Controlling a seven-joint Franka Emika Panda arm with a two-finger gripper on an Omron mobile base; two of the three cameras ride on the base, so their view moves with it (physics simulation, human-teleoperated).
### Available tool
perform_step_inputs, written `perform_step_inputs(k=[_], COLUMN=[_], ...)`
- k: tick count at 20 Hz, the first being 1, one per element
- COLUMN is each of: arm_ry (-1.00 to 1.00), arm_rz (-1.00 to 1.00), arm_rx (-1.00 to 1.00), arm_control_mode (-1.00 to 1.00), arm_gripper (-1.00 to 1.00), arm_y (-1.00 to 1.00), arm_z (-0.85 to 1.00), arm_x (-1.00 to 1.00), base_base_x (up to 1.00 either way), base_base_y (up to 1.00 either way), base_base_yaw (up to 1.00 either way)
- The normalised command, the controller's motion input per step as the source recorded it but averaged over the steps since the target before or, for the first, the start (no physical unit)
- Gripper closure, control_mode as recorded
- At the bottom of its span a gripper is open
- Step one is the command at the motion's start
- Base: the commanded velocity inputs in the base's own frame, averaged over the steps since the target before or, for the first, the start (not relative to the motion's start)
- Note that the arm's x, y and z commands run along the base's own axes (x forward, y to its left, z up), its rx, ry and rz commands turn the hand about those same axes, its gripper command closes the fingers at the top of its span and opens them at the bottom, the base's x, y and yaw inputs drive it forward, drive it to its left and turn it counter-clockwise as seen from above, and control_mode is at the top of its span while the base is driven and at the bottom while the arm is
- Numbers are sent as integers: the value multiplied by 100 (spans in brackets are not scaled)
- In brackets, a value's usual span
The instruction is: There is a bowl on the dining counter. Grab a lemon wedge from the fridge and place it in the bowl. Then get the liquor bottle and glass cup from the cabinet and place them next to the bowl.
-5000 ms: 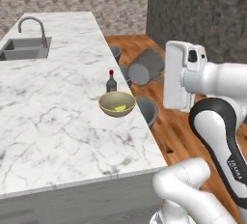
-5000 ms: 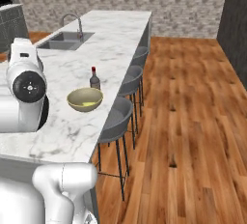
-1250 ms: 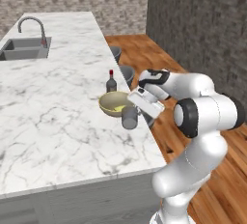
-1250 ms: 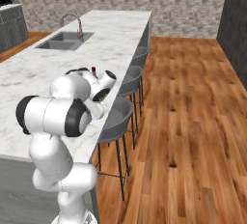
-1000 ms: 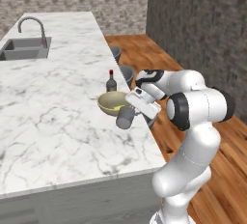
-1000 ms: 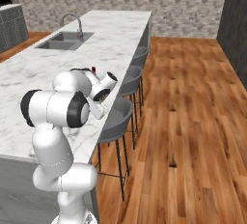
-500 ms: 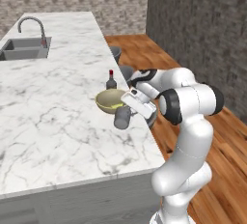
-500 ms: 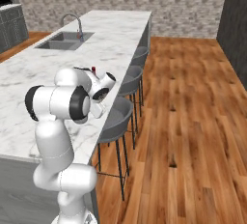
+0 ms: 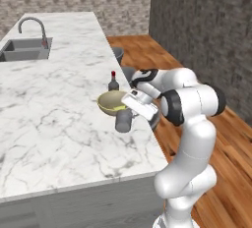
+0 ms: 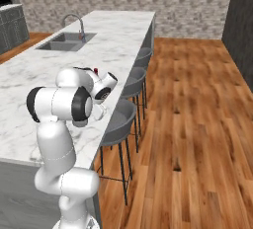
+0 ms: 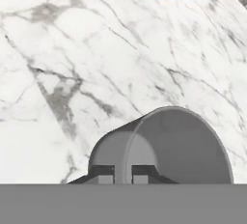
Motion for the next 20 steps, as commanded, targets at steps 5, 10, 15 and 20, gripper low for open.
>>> perform_step_inputs(k=[5,10,15,20], arm_ry=[6,-3,-10,-18], arm_rz=[0,0,0,0], arm_rx=[-3,0,0,0], arm_control_mode=[-100,-100,-100,-100], arm_gripper=[-100,-100,-100,-100], arm_y=[18,1,-7,-14], arm_z=[-11,6,62,86], arm_x=[-1,-28,-58,-93], base_base_x=[0,0,0,0], base_base_y=[0,0,0,0], base_base_yaw=[0,0,0,0])
